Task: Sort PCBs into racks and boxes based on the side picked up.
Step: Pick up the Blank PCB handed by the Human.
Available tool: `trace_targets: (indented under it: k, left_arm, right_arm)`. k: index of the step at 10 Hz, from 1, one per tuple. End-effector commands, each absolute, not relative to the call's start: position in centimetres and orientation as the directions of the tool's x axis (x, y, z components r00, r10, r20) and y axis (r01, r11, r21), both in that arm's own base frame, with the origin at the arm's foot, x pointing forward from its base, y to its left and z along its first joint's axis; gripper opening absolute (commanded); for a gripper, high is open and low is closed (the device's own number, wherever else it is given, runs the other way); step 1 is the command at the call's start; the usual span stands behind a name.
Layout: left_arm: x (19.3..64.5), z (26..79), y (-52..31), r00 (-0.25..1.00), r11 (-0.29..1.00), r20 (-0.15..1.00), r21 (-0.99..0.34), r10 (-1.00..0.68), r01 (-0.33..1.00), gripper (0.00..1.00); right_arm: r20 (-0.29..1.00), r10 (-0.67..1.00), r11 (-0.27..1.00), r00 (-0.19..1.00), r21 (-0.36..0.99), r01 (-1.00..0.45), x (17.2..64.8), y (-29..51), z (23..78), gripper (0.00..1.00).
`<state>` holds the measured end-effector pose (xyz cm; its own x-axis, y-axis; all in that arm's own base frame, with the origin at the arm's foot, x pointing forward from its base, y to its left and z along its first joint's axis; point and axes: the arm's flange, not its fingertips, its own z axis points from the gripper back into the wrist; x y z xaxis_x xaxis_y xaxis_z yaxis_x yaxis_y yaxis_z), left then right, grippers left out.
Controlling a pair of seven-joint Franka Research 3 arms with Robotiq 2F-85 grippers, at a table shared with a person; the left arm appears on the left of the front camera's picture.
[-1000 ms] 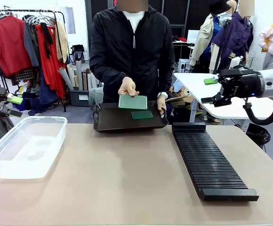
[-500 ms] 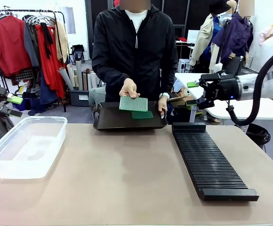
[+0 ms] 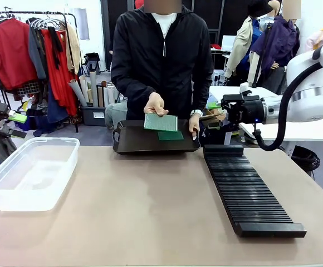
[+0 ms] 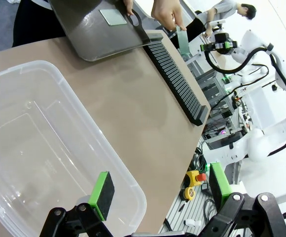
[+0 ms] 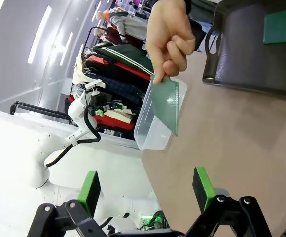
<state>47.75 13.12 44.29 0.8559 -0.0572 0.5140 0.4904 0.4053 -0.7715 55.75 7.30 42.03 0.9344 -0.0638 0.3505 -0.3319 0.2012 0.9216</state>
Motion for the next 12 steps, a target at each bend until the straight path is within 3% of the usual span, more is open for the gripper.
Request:
trace_targets:
  k: [1, 12]
  left_arm:
    - [47.6, 44.5, 13.1, 0.857, 0.409, 0.513, -0.771, -0.055, 0.488, 1.00]
    - [47.6, 44.5, 13.1, 0.857, 0.409, 0.513, -0.771, -0.055, 0.488, 1.00]
  right_arm:
    - [0.379, -0.087, 0.169, 0.921, 0.917, -0.361, 57.8, 8.5, 41.2, 1.00]
    - [0.383, 0.021, -0.009, 0.924, 0.924, -0.383, 62.8, 11.8, 36.3, 1.00]
